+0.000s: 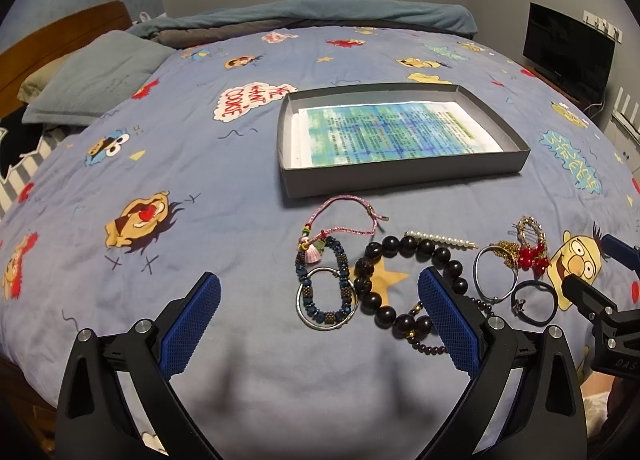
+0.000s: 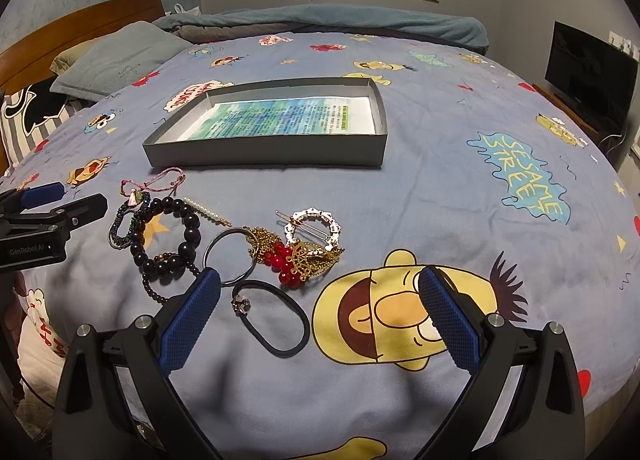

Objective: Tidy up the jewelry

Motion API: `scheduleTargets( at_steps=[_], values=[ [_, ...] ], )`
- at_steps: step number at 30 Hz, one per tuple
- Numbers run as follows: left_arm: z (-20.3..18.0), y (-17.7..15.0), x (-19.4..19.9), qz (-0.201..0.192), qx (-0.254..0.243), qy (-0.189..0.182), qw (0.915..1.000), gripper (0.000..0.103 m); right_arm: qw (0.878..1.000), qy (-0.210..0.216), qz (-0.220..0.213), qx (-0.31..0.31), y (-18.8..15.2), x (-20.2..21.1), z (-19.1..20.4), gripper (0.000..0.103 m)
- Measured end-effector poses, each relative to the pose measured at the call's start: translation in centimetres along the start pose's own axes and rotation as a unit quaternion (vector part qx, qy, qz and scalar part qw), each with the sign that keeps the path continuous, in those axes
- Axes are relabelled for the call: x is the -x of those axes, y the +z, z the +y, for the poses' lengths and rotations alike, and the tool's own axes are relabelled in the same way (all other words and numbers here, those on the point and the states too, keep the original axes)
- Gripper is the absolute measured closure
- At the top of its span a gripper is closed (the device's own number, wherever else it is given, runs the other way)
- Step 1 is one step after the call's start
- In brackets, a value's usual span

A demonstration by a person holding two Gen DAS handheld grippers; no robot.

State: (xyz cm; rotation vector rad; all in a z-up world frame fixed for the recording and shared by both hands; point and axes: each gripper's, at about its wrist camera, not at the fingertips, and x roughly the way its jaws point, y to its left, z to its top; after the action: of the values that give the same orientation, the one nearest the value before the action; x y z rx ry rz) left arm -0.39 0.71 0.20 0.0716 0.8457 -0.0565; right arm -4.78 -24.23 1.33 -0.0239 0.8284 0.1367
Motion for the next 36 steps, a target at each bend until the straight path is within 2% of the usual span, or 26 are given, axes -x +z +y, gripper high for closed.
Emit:
scheduleTargets(
  at_steps=[12,21,28,32,35,36],
  values=[
    [0.5,0.3,-1.1,0.006,0.000,0.002,1.0000,0.005,1.000,0.008,0.005,-0.006,-0.2,-0.9,-0.4,0.005],
    [1.1,0.8,-1.4,-0.032,-0.018,0.027,0.9990,0.005,1.000,0.021,0.007,-0.007,-0.2,-1.4,-0.5,0.005],
    [1.5,1.1,-3.0,-0.012,-0.017,0.019,0.9996,0.005,0.999,0.029,0.011,-0.008,-0.2,-2.0,-0.6,0.005],
    [0.7,1.3,-3.8,-0.015,-0.049,0.031,0.9982,0.007,0.999,0.036,0.013,-0.016,-0.2,-2.3,-1.1,0.005],
    [0.8,1.6,-4.3,-0.017,-0.049,0.019,0.9985,0.007,0.999,0.038,0.013,-0.022,-0.1,-2.5,-1.4,0.011],
    [0.8,1.6,-4.4,-0.018,-0.049,0.016,0.9985,0.008,0.999,0.039,0.015,-0.022,-0.1,-2.6,-1.4,0.017]
  ],
)
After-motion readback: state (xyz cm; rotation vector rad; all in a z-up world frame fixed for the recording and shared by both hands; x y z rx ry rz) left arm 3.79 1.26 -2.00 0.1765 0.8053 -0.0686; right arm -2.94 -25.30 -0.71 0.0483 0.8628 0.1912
